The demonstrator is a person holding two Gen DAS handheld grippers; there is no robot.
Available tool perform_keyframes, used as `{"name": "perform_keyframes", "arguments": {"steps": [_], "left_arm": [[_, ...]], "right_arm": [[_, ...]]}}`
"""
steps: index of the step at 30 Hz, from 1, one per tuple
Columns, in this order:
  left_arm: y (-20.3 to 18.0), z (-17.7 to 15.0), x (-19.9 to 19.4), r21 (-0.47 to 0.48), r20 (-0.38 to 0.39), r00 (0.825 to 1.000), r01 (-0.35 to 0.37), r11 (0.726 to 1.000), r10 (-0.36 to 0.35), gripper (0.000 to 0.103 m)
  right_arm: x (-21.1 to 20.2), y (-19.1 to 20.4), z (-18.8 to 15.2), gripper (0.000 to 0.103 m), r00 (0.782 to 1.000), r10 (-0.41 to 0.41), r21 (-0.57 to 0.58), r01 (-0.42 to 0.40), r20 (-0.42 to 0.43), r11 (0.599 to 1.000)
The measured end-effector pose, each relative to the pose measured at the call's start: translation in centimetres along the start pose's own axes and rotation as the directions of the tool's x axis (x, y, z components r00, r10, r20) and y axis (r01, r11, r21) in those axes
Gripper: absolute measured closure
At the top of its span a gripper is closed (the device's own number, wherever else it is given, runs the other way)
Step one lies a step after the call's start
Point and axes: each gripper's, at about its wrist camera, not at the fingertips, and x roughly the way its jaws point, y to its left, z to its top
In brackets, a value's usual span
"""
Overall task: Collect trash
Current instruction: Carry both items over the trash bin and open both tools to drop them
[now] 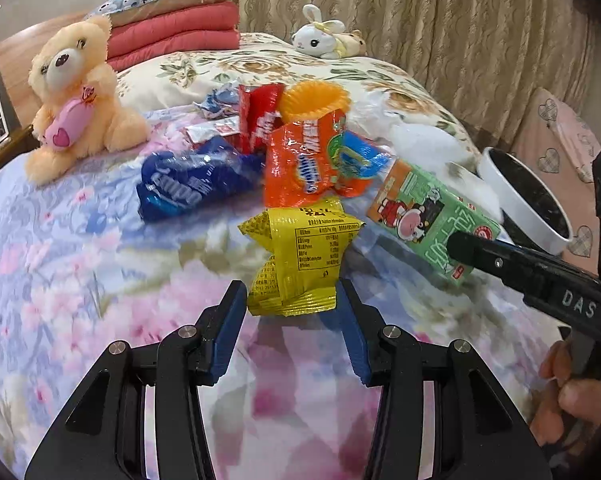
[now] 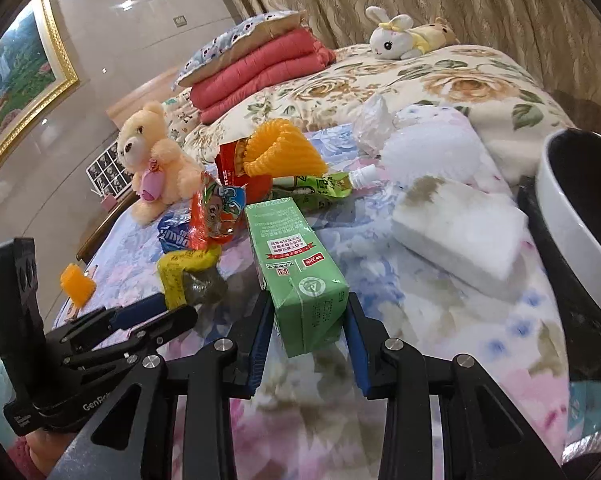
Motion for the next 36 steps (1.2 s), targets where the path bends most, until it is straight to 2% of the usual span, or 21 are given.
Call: {"name": "perform_keyframes", "arguments": {"steps": [14, 24, 36], "left_arm": [[-6.0, 0.6, -2.0, 0.096, 0.044, 0.993, 0.108, 0.989, -0.113, 0.057], [-11.1, 1.9, -1.5, 0.177, 0.033, 0.982, 0.176, 0.968, -0.184, 0.057], [-16.6, 4.1, 0.1, 0.251, 0.012, 0.970, 0.232, 0.940, -0.242, 0.057]], "right_arm": [[-6.5, -4.4, -1.3, 0.068, 0.994, -0.070, 0.087, 0.063, 0.083, 0.994], [-10.2, -7.7, -0.9, 0.068, 0.980, -0.135, 0.138, 0.115, 0.146, 0.984], [-13.3, -12.7, -0.4, 0.068, 0.959, -0.223, 0.214, 0.184, 0.177, 0.959]]}}
